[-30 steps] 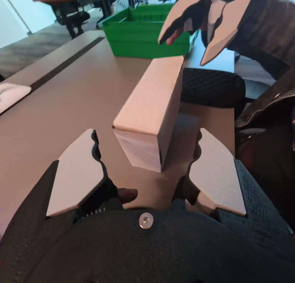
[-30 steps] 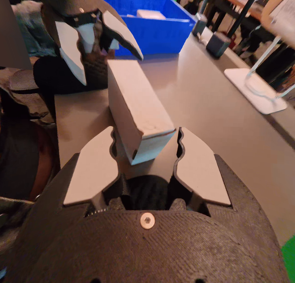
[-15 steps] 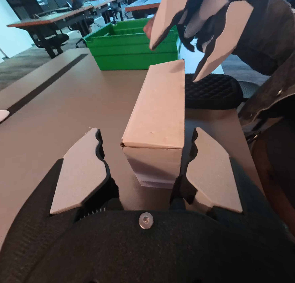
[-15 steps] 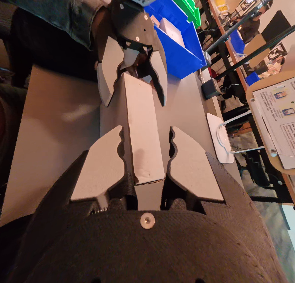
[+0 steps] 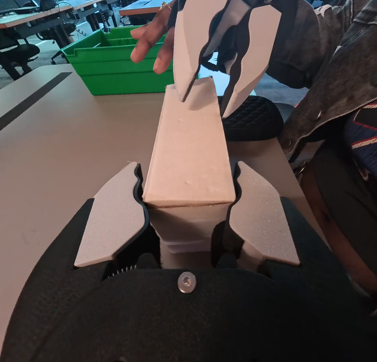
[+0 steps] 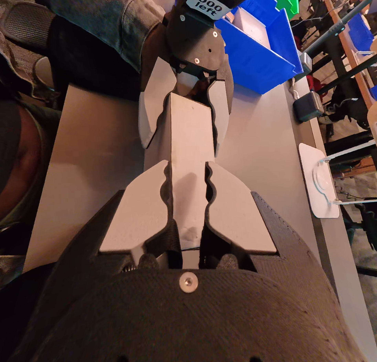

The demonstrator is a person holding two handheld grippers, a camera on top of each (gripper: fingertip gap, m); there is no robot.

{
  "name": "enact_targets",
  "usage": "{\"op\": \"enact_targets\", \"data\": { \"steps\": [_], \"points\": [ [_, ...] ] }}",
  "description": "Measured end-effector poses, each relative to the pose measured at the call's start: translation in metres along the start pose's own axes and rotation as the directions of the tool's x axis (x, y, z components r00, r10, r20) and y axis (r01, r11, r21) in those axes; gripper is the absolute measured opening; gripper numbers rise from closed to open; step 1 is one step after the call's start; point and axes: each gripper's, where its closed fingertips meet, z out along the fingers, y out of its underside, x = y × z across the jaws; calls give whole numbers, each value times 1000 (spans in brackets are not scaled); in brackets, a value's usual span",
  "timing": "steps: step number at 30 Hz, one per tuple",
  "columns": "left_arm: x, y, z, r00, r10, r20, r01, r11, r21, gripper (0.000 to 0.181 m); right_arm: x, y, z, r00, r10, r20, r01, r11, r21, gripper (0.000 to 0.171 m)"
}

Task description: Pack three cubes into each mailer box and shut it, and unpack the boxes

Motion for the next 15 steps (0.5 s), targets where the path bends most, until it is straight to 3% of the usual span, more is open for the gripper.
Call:
{"op": "enact_targets", "data": {
  "steps": [3,7,15],
  "points": [
    [1,1,-1,999,36,-2,-36,999,4,81,0,1,-1,999,-30,-24,30,999,-15,29],
    [0,0,0,999,41,-8,-41,999,21,82,-6,2,-1,999,-42,0,42,999,-22,11],
    [2,1,1,997,79,-19,-79,997,11,79,-7,-1,-4,991,-128,-35,127,991,-37,1]
  ]
}}
